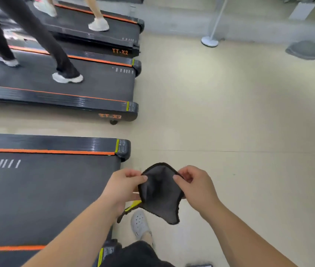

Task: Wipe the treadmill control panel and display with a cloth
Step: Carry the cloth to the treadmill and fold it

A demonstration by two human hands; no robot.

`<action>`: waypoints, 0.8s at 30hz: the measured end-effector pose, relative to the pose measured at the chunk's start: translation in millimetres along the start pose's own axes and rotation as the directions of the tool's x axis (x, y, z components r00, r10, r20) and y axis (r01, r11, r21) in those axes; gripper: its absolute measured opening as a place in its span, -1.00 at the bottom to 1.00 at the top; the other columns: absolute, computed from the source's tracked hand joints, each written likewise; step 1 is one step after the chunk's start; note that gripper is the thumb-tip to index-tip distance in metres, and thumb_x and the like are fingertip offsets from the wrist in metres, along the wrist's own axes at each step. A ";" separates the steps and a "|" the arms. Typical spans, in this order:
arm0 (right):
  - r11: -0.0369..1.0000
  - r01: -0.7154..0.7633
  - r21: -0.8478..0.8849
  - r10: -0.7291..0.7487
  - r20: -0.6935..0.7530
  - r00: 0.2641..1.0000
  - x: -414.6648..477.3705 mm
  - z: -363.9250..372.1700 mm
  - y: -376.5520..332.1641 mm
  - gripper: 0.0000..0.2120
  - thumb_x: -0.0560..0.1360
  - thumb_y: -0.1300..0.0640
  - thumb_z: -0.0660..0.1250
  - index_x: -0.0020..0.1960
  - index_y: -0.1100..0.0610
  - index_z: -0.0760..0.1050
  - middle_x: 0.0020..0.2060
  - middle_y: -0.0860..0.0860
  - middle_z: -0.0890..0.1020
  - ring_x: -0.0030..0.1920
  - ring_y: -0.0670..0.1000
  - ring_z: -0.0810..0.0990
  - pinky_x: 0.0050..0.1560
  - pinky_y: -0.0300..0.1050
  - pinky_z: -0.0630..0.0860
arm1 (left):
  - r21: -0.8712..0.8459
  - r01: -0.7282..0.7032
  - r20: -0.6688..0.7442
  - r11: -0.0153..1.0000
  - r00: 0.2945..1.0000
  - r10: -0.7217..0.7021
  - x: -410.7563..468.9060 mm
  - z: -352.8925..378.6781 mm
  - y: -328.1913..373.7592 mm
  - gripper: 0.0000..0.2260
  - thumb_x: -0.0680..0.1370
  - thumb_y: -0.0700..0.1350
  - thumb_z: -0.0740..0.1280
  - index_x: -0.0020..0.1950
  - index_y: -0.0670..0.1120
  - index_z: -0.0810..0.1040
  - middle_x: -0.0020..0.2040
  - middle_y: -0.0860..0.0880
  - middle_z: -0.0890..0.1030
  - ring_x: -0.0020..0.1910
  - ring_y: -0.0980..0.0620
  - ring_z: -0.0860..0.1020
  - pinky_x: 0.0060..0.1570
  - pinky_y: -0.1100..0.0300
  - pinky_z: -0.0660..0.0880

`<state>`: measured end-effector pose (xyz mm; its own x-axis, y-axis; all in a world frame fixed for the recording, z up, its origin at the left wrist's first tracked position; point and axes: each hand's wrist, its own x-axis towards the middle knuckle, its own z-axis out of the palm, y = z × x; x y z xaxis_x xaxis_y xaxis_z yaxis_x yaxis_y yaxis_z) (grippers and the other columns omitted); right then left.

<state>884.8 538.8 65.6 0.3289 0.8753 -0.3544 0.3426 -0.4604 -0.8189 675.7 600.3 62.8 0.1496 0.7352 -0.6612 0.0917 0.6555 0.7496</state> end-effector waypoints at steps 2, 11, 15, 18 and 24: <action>1.000 0.020 -0.002 -0.020 0.033 0.999 30.7 14.5 -26.4 -0.96 0.45 0.02 0.43 -0.18 -0.08 0.59 -0.25 -0.05 0.67 -0.17 0.09 0.68 -0.11 0.20 0.68 | -0.100 0.038 -0.015 0.994 0.999 -0.040 21.6 -4.9 20.1 -0.93 0.54 -0.29 0.41 -0.11 -0.18 0.56 -0.19 -0.21 0.66 -0.25 -0.16 0.64 -0.24 0.02 0.61; 0.947 0.309 -0.087 -0.266 0.324 0.908 144.5 87.4 -133.1 -0.90 0.53 0.19 0.44 -0.05 -0.01 0.68 -0.28 -0.14 0.64 -0.24 -0.12 0.57 -0.15 -0.18 0.48 | -0.373 -0.063 -0.155 0.926 0.988 0.005 87.8 -50.8 114.3 -0.91 0.58 -0.27 0.37 0.00 -0.12 0.50 -0.16 -0.16 0.71 -0.23 -0.15 0.70 -0.10 -0.07 0.66; 0.884 0.462 -0.077 -0.384 0.446 0.809 186.7 125.1 -160.8 -0.82 0.52 0.20 0.46 0.05 -0.04 0.70 -0.17 -0.15 0.60 -0.11 -0.13 0.59 -0.04 -0.24 0.51 | -0.439 -0.146 -0.292 0.886 0.956 0.013 113.5 -77.8 134.4 -0.96 0.57 -0.22 0.39 -0.01 -0.15 0.56 -0.12 -0.19 0.71 -0.14 -0.21 0.69 0.08 -0.21 0.62; 0.856 0.515 -0.034 -0.398 0.592 0.701 223.7 154.0 -182.3 -0.75 0.50 0.24 0.43 0.08 -0.05 0.71 -0.16 -0.18 0.61 -0.06 -0.11 0.60 0.04 -0.13 0.55 | -0.445 -0.187 -0.423 0.876 0.906 -0.022 133.2 -100.1 142.7 -0.89 0.52 -0.27 0.44 0.02 -0.19 0.57 0.00 -0.29 0.69 -0.03 -0.30 0.70 0.02 -0.27 0.63; 0.796 0.605 0.017 -0.423 0.730 0.537 304.9 204.7 -228.7 -0.69 0.47 0.21 0.38 0.16 -0.02 0.67 -0.01 -0.16 0.63 0.03 -0.14 0.59 0.11 -0.13 0.53 | -0.306 -0.179 -0.697 0.935 0.711 -0.092 157.8 -146.2 166.7 -0.93 0.52 -0.23 0.39 -0.09 -0.06 0.61 -0.17 -0.13 0.70 -0.19 -0.16 0.65 -0.03 -0.20 0.65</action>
<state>726.6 941.3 52.4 -0.6110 0.7725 -0.1730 0.4569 0.1656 -0.8740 570.7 850.9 78.9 -0.5882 0.5830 -0.5605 -0.2428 0.5338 0.8100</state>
